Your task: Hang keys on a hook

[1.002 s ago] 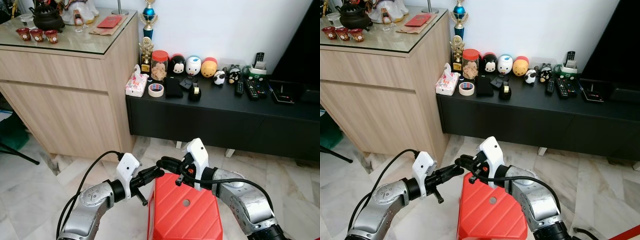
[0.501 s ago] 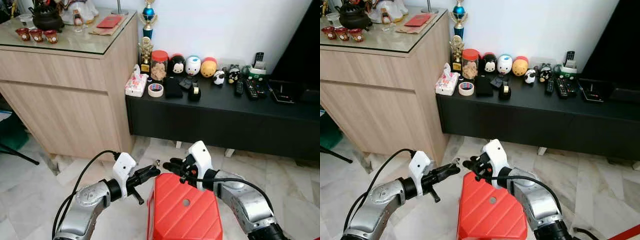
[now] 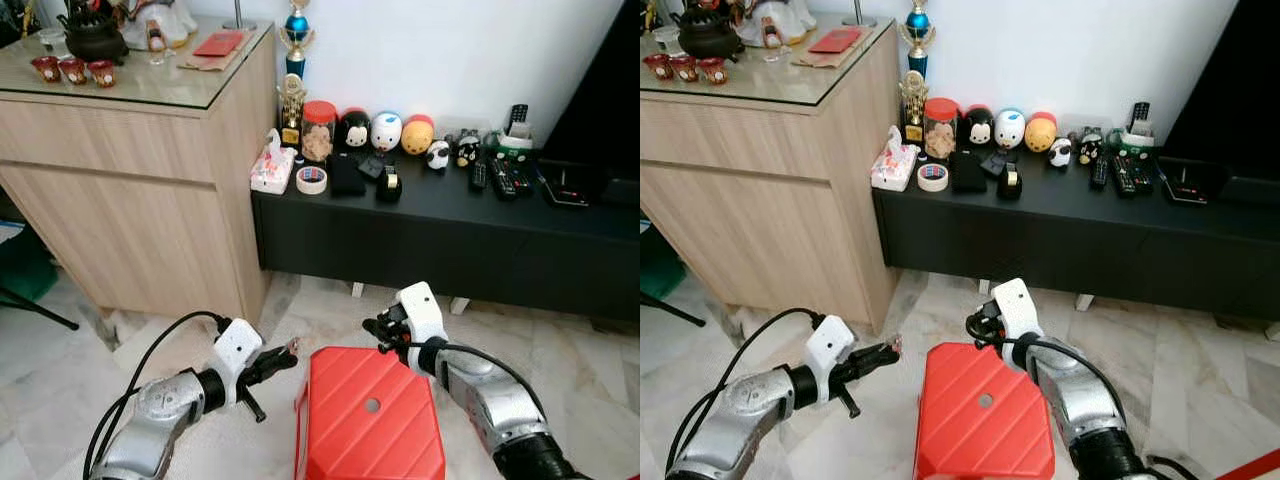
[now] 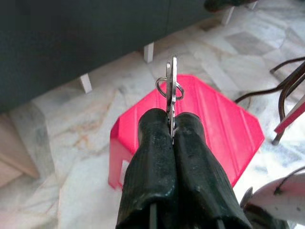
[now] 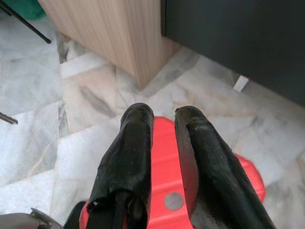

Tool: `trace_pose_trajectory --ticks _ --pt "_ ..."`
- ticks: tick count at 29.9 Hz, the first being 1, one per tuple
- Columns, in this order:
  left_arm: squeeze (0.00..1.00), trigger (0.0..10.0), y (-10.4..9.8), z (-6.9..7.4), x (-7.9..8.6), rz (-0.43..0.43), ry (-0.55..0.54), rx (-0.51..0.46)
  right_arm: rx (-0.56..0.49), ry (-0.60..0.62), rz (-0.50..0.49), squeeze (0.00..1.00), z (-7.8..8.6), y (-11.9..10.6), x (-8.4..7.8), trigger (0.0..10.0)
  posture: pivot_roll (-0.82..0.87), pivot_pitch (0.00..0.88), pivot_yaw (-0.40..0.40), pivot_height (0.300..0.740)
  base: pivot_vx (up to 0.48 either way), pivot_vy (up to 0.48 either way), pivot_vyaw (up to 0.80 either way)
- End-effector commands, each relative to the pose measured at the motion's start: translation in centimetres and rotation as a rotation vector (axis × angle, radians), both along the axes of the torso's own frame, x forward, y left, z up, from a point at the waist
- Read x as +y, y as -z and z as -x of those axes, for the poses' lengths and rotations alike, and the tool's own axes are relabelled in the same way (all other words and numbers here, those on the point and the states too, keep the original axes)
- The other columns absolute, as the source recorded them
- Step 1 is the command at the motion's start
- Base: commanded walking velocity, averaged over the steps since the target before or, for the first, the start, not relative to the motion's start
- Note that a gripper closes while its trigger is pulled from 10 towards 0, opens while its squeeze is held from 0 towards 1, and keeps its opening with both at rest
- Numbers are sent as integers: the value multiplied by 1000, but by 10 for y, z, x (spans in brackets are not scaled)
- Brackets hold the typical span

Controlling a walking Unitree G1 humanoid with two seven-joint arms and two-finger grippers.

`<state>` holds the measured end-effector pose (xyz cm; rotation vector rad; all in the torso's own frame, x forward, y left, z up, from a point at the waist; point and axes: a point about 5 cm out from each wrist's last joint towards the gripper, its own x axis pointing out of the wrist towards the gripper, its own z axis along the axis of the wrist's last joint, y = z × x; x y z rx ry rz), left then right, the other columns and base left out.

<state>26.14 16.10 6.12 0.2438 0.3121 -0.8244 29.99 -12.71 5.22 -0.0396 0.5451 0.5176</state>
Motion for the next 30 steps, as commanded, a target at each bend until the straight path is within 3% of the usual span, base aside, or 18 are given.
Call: trace_pose_trajectory --ticks 1,2,3,8,9,13,17,23,24,28,30 --pt "0 118 3 1 2 -32 -15 -14 21 42 8 0 1 10 -2 10000 72 25 -71 740 0 0 0" --pt "0 1686 3 0 3 -35 -31 -20 38 59 11 0 3 16 -3 10000 72 25 -71 740 0 0 0" --pt "0 10000 4 -3 4 -43 -59 -32 67 93 17 0 7 27 -4 10000 72 25 -71 740 0 0 0" --pt "0 10000 5 -6 5 -46 -98 -53 107 146 55 0 14 45 -7 10000 74 23 -72 740 0 0 0" --pt "0 10000 6 -8 6 -67 -133 -72 148 199 67 0 22 58 -11 10000 75 23 -72 740 0 0 0" --pt "0 10000 11 -10 9 -120 -163 -77 205 275 114 0 36 79 -17 10000 77 20 -71 740 0 0 0" --pt "0 10000 16 -10 13 -158 -198 -79 221 325 128 0 45 89 -20 10000 78 18 -71 740 0 0 0" --pt "0 10000 50 -3 37 -238 -410 49 294 404 124 0 71 111 -23 10000 77 11 -69 740 0 0 0" --pt "0 10000 57 1 42 -297 -429 76 310 426 122 0 75 115 -25 10000 77 11 -69 740 0 0 0" --pt "0 10000 68 9 50 -402 -402 106 339 434 146 0 84 121 -28 10000 77 12 -71 740 0 0 0" --pt "0 10000 78 17 58 -558 -341 99 346 440 148 0 86 122 -28 10000 85 10 -68 740 0 0 0"
